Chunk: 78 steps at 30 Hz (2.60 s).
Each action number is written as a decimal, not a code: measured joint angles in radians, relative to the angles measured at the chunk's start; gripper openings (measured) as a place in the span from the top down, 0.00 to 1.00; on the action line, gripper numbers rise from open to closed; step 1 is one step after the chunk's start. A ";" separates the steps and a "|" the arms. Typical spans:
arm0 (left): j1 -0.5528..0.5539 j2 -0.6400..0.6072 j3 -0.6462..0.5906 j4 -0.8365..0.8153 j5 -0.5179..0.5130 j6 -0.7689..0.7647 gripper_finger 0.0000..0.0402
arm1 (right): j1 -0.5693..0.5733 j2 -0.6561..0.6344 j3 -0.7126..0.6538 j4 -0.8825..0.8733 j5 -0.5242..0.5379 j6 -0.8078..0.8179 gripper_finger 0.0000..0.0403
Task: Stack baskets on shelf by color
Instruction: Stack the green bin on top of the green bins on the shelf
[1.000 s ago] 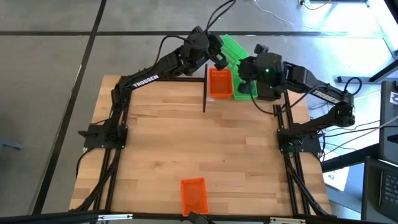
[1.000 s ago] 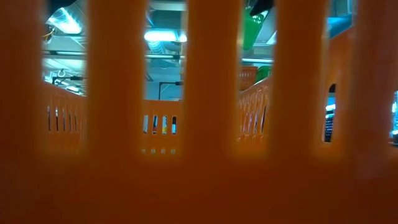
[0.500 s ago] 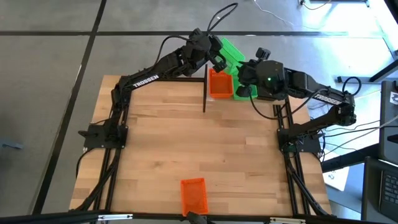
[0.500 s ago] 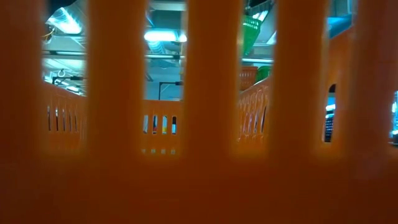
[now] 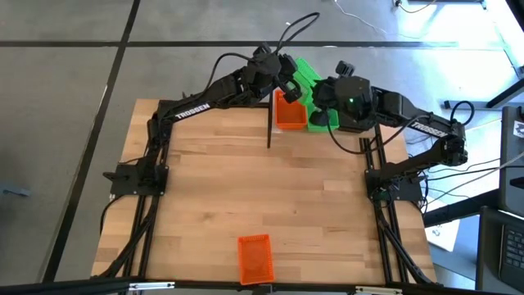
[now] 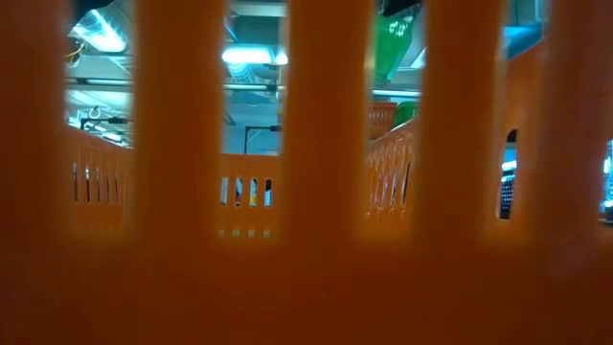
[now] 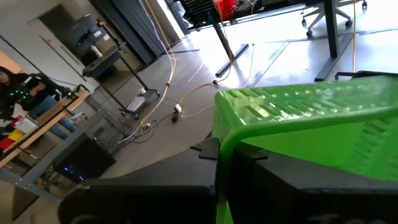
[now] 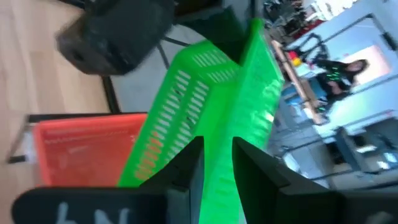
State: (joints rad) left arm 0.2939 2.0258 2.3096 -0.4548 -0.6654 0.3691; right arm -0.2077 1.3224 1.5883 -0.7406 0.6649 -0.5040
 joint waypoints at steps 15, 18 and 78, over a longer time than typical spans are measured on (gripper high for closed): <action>-0.032 -0.001 0.000 0.001 -0.007 0.000 1.00 | 0.001 0.000 0.000 -0.009 0.067 0.003 0.78; -0.046 -0.001 0.000 0.001 -0.009 0.000 1.00 | 0.001 0.000 0.000 -0.034 0.068 0.004 0.78; -0.251 -0.015 0.001 -0.004 -0.488 0.233 0.85 | -0.144 0.004 0.103 -0.339 0.093 0.632 0.99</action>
State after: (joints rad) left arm 0.0430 2.0106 2.3104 -0.4585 -1.1529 0.6025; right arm -0.3521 1.3266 1.6915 -1.0799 0.7583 0.1275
